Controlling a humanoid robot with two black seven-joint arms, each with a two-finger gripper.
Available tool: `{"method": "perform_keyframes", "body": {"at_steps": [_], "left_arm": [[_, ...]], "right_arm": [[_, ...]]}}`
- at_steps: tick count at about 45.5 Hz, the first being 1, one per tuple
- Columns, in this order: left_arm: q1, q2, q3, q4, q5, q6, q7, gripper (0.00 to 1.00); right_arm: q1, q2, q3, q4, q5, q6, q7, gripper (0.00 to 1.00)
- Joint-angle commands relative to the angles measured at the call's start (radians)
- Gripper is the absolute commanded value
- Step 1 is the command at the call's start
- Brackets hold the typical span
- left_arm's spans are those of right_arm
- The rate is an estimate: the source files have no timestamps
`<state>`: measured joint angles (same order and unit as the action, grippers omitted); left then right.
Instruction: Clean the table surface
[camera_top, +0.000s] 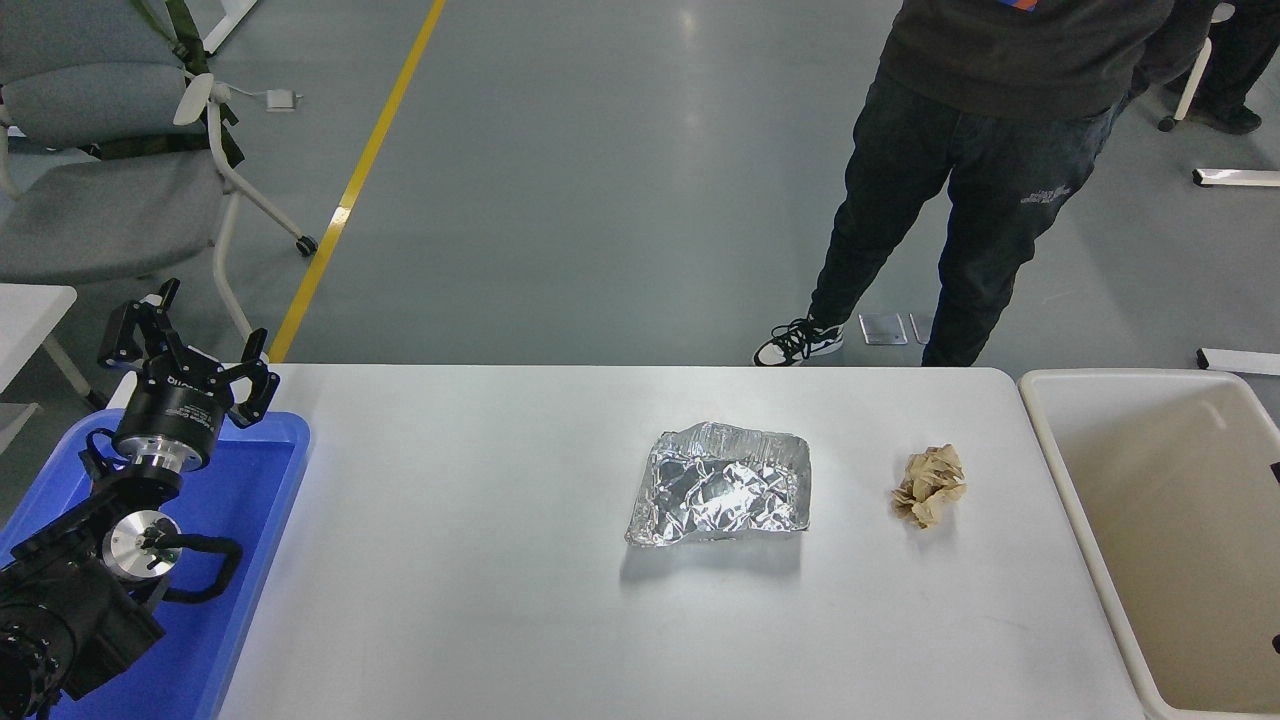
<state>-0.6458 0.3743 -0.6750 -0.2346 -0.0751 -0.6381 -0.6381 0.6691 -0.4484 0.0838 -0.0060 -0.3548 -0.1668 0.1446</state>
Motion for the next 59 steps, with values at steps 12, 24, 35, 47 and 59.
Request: {"method": "perform_keyframes", "body": {"at_steps": [12, 24, 35, 47, 59], "left_arm": [[0.0, 0.0, 0.0, 0.0, 0.0, 0.0, 0.0, 1.0], [0.0, 0.0, 0.0, 0.0, 0.0, 0.0, 0.0, 1.0], [0.0, 0.0, 0.0, 0.0, 0.0, 0.0, 0.0, 1.0], [0.0, 0.0, 0.0, 0.0, 0.0, 0.0, 0.0, 1.0], [0.0, 0.0, 0.0, 0.0, 0.0, 0.0, 0.0, 1.0]], "right_arm": [[0.021, -0.254, 0.284, 0.538, 0.086, 0.016, 0.004, 1.0], [-0.013, -0.236, 0.479, 0.544, 0.261, 0.277, 0.01, 1.0], [-0.046, -0.222, 0.519, 0.586, 0.295, 0.421, 0.012, 1.0], [-0.066, -0.167, 0.471, 0.586, 0.275, 0.441, 0.012, 1.0], [-0.117, -0.151, 0.744, 0.632, 0.295, 0.518, 0.148, 1.0]]}}
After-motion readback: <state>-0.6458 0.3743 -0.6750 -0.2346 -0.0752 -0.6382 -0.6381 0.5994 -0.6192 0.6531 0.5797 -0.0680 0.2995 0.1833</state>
